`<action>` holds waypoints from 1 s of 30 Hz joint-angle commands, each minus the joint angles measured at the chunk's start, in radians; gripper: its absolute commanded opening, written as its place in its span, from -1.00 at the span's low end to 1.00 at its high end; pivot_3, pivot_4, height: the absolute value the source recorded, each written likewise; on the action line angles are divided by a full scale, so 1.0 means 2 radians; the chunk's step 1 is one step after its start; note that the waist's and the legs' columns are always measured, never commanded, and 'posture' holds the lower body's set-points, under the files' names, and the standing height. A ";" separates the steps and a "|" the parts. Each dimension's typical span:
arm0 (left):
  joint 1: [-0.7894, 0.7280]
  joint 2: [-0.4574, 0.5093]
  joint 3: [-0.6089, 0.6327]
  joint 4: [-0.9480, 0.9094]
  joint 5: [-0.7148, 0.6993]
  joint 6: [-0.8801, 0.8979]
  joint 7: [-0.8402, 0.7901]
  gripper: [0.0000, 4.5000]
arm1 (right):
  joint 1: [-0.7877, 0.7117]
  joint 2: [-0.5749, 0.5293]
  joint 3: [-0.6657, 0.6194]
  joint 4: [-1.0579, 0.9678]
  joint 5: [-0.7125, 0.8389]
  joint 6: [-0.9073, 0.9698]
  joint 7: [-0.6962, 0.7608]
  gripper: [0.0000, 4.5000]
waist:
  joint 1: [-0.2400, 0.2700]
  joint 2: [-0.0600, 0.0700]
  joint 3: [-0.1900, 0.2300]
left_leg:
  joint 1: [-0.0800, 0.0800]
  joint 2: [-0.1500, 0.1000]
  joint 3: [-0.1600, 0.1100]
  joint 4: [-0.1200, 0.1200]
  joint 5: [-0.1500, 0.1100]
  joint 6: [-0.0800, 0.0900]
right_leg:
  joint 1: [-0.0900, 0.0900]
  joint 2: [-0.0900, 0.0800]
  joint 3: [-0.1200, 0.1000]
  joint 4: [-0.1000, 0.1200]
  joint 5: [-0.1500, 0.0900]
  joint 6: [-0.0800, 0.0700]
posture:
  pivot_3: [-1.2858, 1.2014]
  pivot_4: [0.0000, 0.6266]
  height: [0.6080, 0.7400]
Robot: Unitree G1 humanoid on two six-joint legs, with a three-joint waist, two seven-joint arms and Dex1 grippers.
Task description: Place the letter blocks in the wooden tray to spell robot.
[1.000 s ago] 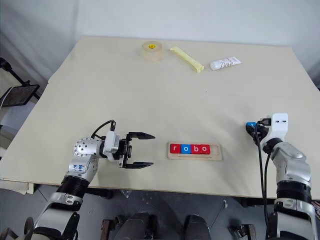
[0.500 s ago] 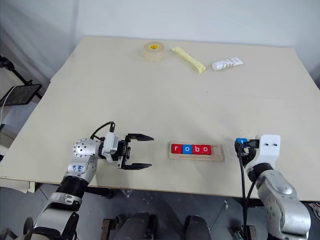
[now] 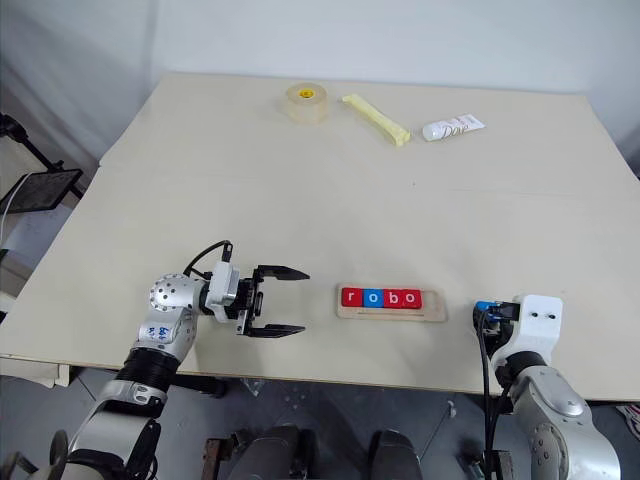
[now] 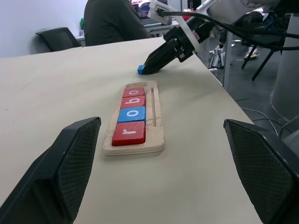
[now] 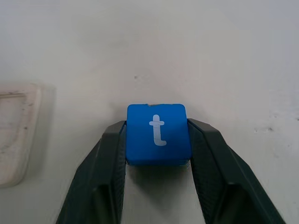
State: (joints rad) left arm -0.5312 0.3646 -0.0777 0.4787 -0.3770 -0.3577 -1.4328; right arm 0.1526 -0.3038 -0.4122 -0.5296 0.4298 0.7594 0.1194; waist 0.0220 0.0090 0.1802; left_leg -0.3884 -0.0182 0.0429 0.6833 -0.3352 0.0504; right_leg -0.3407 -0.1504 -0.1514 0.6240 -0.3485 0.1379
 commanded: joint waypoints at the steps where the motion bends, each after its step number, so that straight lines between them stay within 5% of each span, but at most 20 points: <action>1: -0.002 -0.001 0.002 -0.007 -0.001 -0.007 -0.003 1.00 | -0.004 0.003 -0.011 -0.004 0.006 -0.025 0.007 0.42 | 0.000 0.000 0.000 | 0.000 0.000 0.000 0.000 0.000 0.000 | 0.000 0.000 0.000 0.000 0.000 0.000 | 0.03 -0.52 1.00; 5: 0.001 0.000 0.004 -0.012 -0.003 -0.006 -0.002 1.00 | 0.014 -0.029 -0.031 -0.028 0.026 -0.025 0.045 0.98 | 0.001 0.000 0.000 | 0.000 0.000 0.000 0.000 0.000 0.000 | 0.000 0.000 0.000 0.000 0.000 0.000 | 0.03 -0.52 1.00; 13: 0.002 0.000 0.003 -0.012 -0.002 -0.007 -0.001 1.00 | 0.065 -0.221 -0.039 -0.011 0.029 -0.038 0.228 0.98 | 0.001 0.000 0.000 | 0.000 -0.001 0.001 0.000 0.000 0.001 | 0.000 0.000 0.003 -0.001 0.000 0.000 | 0.03 -0.52 1.00; 19: 0.000 -0.005 0.002 -0.009 -0.001 -0.010 0.000 1.00 | 0.008 -0.396 0.021 0.126 -0.024 -0.127 0.400 0.98 | 0.000 0.000 0.000 | 0.001 0.000 0.003 0.000 0.001 0.001 | 0.000 0.000 0.005 -0.002 0.000 0.000 | 0.03 -0.52 1.00; 30: 0.023 -0.001 0.004 -0.041 0.001 -0.005 0.022 1.00 | -0.195 -0.418 0.201 0.355 -0.123 -0.262 0.544 0.98 | 0.001 -0.001 0.001 | 0.000 0.000 0.003 0.000 0.001 0.002 | 0.000 0.000 0.004 -0.002 0.001 0.001 | 0.03 -0.52 1.00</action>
State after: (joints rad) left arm -0.4937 0.3553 -0.0775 0.4383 -0.3721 -0.3693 -1.3986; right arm -0.2186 -1.1352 -0.0148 0.1496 0.2057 0.2725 1.1830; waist 0.0237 0.0072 0.1812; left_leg -0.3890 -0.0189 0.0474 0.6836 -0.3338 0.0535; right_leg -0.3404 -0.1505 -0.1442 0.6190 -0.3472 0.1405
